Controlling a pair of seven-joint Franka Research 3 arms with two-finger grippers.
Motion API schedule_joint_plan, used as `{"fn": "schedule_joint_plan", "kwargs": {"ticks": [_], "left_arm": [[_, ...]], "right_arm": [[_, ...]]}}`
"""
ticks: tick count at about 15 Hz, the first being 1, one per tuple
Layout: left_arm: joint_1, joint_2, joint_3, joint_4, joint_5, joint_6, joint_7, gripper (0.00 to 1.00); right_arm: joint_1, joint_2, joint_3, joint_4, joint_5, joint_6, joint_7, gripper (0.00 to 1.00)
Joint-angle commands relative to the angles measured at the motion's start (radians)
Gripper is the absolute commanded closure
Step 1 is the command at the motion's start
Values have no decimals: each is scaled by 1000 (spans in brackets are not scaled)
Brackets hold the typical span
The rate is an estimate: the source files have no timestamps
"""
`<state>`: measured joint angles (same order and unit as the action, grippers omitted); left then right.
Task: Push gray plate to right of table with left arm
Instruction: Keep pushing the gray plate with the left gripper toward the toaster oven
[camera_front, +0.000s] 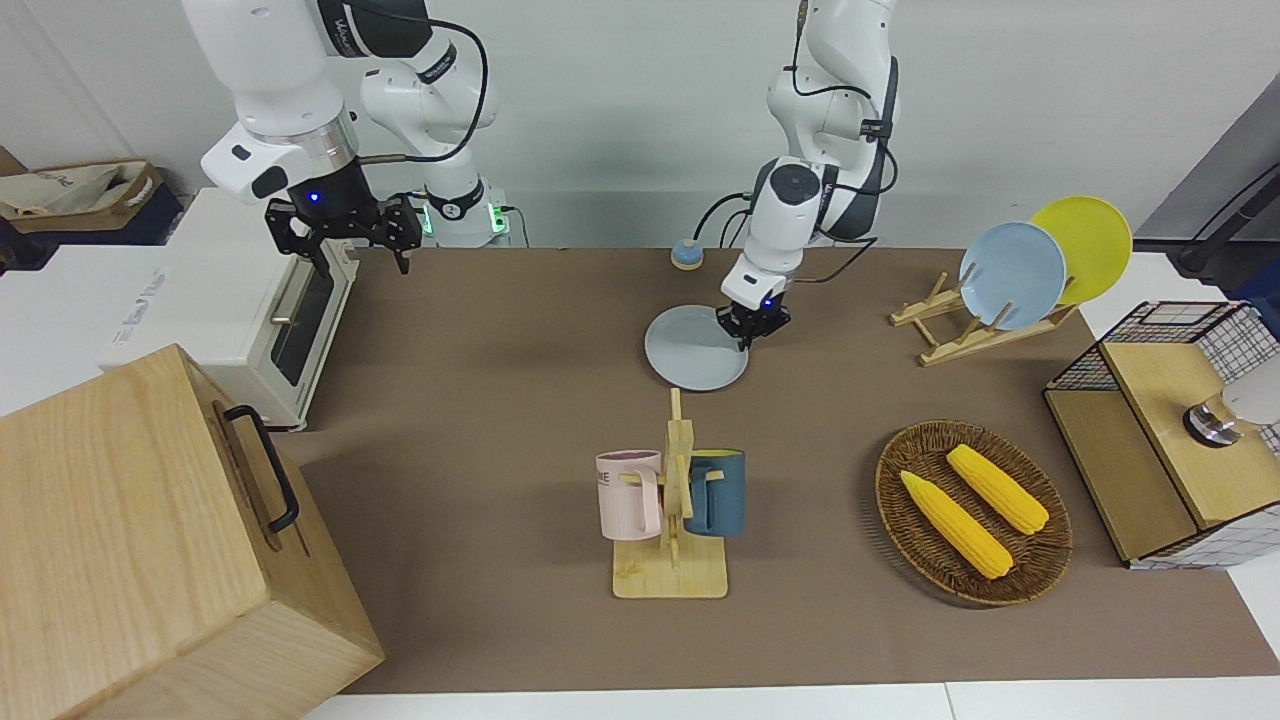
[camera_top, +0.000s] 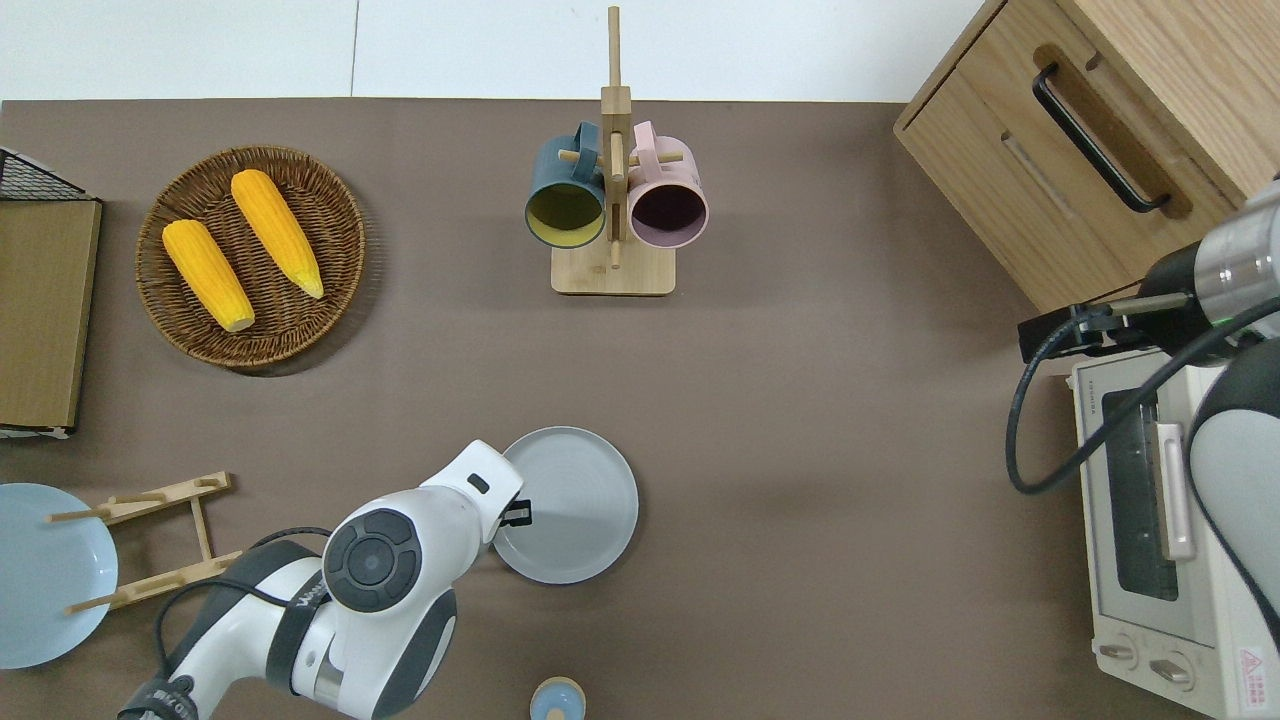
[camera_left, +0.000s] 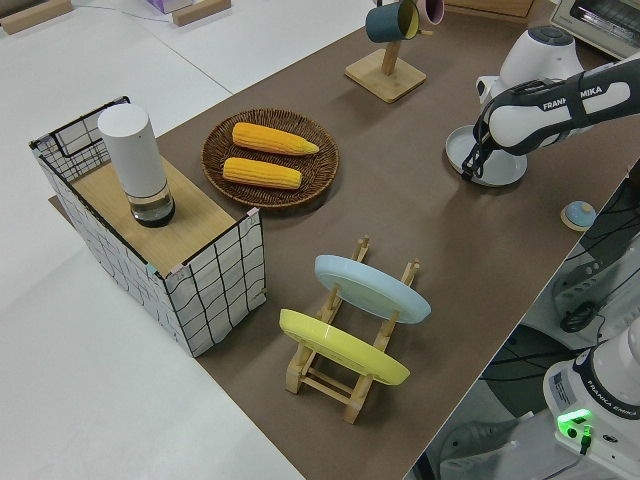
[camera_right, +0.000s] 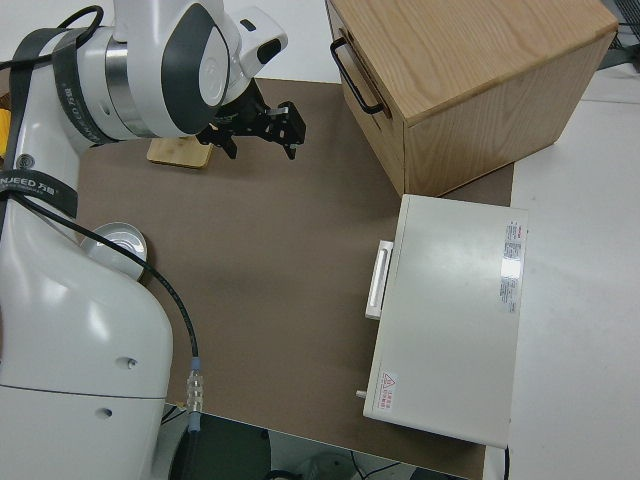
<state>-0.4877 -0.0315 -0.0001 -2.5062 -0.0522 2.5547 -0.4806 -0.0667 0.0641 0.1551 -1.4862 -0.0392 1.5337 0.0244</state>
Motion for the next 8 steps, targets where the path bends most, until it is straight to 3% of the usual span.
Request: {"fn": "schedule_joint_plan", "kwargs": {"ticks": [1,8], "left_arm": [[-83,131,-17,70,-6,47,-143,1000],[-95,203,-124,173,-3,52,-334,1000]], "right_arm": [[-1,-6,0,1,7,-10,3,17],[-1,-6,0,3,7,-12,3,17]]}}
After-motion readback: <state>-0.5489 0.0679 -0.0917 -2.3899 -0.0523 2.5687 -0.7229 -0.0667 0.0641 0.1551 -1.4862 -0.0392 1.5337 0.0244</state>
